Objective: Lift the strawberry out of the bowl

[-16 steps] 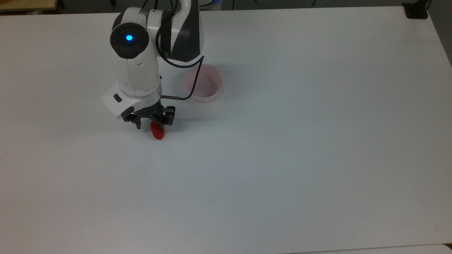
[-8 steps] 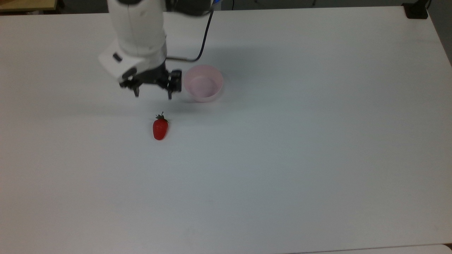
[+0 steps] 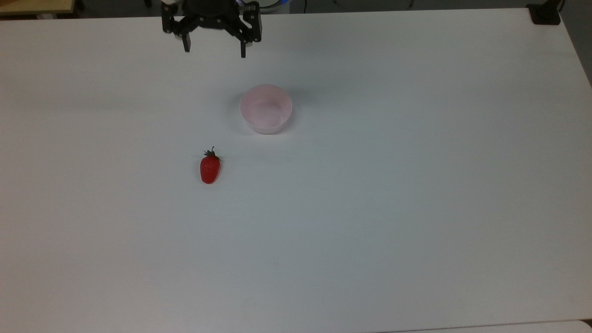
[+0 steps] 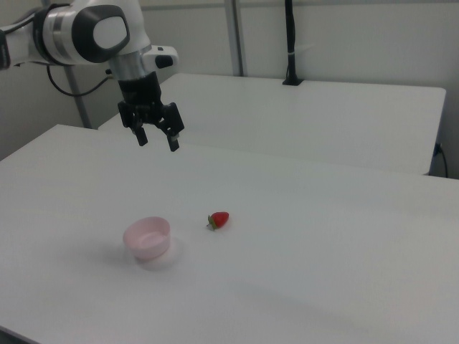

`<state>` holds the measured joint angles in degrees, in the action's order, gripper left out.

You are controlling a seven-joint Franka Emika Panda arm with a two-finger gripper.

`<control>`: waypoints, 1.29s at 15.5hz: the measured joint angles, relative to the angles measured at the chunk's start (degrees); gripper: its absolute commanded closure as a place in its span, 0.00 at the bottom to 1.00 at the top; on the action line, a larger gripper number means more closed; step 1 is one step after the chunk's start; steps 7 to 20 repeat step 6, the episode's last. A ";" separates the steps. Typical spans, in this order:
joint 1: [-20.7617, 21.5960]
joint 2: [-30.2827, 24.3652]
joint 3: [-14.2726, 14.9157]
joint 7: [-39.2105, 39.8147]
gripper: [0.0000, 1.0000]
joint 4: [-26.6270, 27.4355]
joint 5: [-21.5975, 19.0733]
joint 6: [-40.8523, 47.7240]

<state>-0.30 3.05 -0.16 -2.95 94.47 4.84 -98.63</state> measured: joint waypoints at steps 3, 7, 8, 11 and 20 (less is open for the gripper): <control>1.09 -1.19 0.25 -4.70 0.00 0.82 -0.91 0.34; 1.71 -1.22 0.25 -5.38 0.00 0.88 -0.91 0.77; 1.71 -1.22 0.25 -5.38 0.00 0.88 -0.91 0.77; 1.71 -1.22 0.25 -5.38 0.00 0.88 -0.91 0.77; 1.71 -1.22 0.25 -5.38 0.00 0.88 -0.91 0.77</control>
